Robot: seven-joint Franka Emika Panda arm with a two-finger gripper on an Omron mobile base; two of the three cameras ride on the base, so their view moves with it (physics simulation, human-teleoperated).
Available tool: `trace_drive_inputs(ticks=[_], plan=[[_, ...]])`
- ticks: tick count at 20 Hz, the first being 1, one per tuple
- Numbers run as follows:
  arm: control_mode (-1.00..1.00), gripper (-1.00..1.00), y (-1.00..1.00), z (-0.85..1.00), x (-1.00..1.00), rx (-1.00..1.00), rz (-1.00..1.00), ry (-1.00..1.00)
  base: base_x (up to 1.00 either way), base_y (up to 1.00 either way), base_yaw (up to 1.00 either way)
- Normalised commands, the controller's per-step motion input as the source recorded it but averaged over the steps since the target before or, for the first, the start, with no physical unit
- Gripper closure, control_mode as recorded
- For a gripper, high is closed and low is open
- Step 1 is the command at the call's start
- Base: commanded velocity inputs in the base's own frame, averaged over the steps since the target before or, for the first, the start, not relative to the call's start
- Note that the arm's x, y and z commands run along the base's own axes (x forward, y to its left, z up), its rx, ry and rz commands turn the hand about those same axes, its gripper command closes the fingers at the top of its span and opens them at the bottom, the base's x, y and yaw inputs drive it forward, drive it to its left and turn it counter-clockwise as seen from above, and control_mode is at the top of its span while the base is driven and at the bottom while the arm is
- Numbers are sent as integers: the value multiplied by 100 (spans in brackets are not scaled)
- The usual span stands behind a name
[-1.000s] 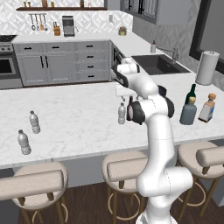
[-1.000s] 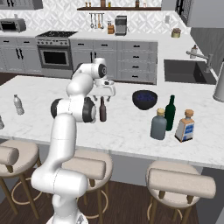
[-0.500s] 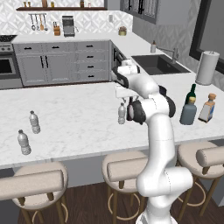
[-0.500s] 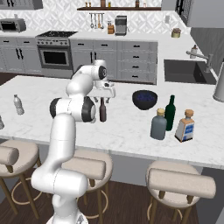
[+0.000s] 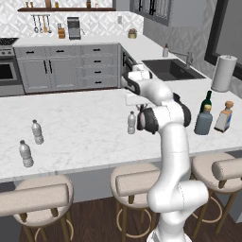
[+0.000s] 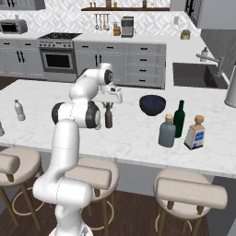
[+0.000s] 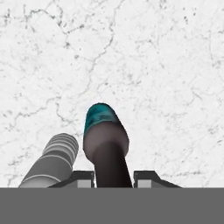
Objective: Move the plastic bottles in the middle to the plastics group, and the glass bottles in the middle to the glass group.
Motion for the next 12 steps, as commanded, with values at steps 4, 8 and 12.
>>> trace_drive_inputs(ticks=[4,8,12], plan=[[-100,100,-21,5,-55,11,4,-22,0,0,0],[-100,100,-14,-7,-90,9,12,-35,0,0,0],[-100,100,1,2,-72,2,3,-31,0,0,0]])
